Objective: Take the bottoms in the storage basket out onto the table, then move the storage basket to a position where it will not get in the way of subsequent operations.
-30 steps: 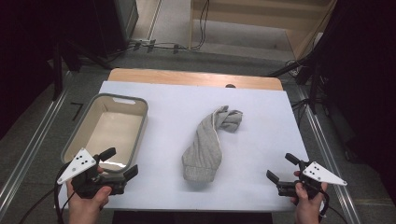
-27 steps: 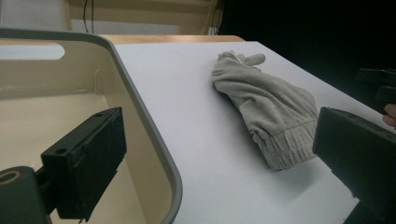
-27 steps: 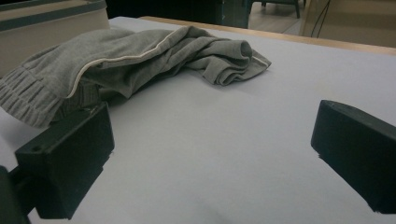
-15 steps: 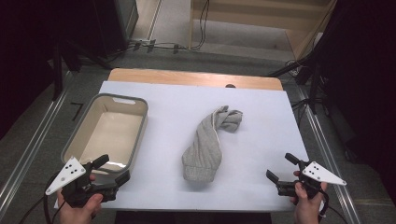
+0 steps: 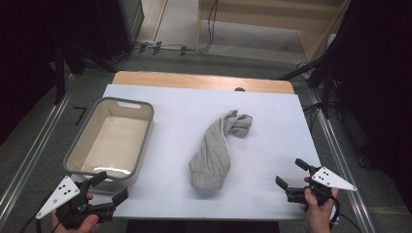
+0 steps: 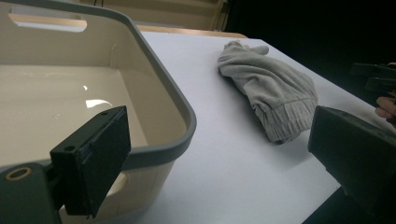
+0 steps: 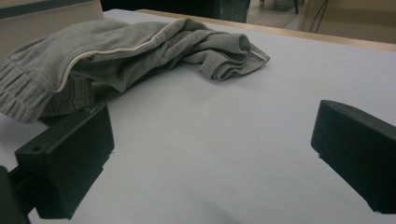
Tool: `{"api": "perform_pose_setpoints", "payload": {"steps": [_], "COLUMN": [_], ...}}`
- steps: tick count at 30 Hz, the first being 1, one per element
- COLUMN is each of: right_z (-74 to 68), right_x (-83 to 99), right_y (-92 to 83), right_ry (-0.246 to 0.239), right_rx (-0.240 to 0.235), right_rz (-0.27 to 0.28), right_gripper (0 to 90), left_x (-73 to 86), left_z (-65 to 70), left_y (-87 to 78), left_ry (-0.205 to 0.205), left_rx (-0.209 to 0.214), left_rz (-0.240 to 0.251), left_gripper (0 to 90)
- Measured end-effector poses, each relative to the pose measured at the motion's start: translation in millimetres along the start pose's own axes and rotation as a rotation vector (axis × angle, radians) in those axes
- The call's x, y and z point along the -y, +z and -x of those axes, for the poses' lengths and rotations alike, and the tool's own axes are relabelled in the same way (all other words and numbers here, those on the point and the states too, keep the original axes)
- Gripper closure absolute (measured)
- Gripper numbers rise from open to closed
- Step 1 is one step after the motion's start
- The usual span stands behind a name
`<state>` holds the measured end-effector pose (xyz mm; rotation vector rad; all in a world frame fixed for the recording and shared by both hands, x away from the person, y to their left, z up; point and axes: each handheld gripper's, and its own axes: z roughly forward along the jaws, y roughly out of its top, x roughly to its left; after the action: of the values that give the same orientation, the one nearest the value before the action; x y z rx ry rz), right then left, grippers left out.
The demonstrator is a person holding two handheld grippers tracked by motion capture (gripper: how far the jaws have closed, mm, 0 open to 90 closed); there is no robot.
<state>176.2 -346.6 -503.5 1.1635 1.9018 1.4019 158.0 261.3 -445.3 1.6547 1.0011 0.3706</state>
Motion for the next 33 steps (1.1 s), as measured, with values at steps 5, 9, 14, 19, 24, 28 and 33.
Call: {"api": "perform_pose_setpoints", "payload": {"steps": [5, 9, 14, 19, 24, 28, 33], "right_z": [0.3, -0.1, -1.7, -1.7, -0.8, -1.1, -1.6], "right_x": [-0.4, -0.5, -1.1, -1.1, -1.0, -1.4, -1.5], "right_y": [-2.6, -1.9, -1.7, -3.4, -3.7, -3.6, -3.7], "right_ry": [0.006, 0.004, -0.001, 0.0, 0.006, 0.005, 0.004], "right_rx": [0.004, 0.002, -0.001, 0.002, 0.0, 0.0, 0.003], "right_rz": [0.007, 0.006, 0.006, 0.008, 0.011, 0.011, 0.011], "right_gripper": [0.0, 0.0, 0.0, 0.0, 0.0, 0.0, 0.0], "left_x": [9.5, 15.9, 23.3, 27.1, 32.4, 35.6, 36.8], "left_z": [-1.7, -4.9, -10.5, -17.0, -25.5, -33.1, -38.0], "left_y": [-7.1, -12.4, -17.0, -14.3, -10.0, -3.2, 5.1], "left_ry": [-0.005, -0.024, -0.021, -0.052, -0.082, -0.087, -0.085], "left_rx": [-0.019, -0.029, -0.045, -0.077, -0.119, -0.128, -0.151], "left_rz": [-0.01, -0.014, -0.013, -0.062, -0.128, -0.167, -0.199], "left_gripper": [5.8, 6.3, 17.0, 53.1, 85.3, 89.9, 89.9]}}
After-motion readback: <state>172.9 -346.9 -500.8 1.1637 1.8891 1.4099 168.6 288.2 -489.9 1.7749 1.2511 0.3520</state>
